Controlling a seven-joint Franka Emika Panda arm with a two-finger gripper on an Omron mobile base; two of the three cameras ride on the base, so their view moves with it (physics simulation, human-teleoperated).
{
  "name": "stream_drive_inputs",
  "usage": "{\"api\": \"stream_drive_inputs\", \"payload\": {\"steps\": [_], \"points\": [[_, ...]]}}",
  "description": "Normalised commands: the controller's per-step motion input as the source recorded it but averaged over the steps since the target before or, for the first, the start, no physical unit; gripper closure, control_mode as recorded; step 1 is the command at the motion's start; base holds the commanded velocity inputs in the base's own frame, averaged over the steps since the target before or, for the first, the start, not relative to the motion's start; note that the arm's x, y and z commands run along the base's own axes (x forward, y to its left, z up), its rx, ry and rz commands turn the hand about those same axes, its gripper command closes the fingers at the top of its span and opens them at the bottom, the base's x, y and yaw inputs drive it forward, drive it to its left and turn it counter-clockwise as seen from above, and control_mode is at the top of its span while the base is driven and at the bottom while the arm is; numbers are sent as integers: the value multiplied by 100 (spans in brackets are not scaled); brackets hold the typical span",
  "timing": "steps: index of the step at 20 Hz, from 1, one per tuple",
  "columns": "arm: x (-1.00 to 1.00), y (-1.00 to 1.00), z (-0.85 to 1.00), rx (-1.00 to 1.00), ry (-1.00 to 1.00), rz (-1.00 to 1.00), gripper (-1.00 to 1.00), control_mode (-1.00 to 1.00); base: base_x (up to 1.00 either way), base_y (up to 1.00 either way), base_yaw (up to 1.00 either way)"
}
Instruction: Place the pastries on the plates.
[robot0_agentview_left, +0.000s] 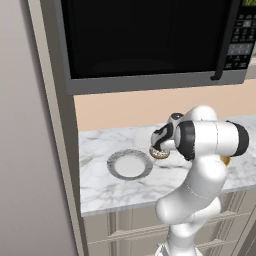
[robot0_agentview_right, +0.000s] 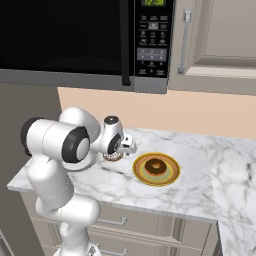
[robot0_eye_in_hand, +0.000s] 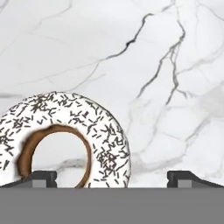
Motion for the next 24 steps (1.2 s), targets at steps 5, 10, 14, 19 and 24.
{"api": "stream_drive_inputs", "payload": {"steps": [5,10,14,19,24], "points": [[22,0,-24,0,-2,0,-100,-100,0,0,0],[17,0,-28,0,-4,0,-100,-100,0,0,0],[4,0,-44,0,-6,0,100,-100,0,0,0],[-1,0,-6,0,-1,0,100,-100,0,0,0],[-27,0,35,0,-4,0,100,-100,0,0,0]]}}
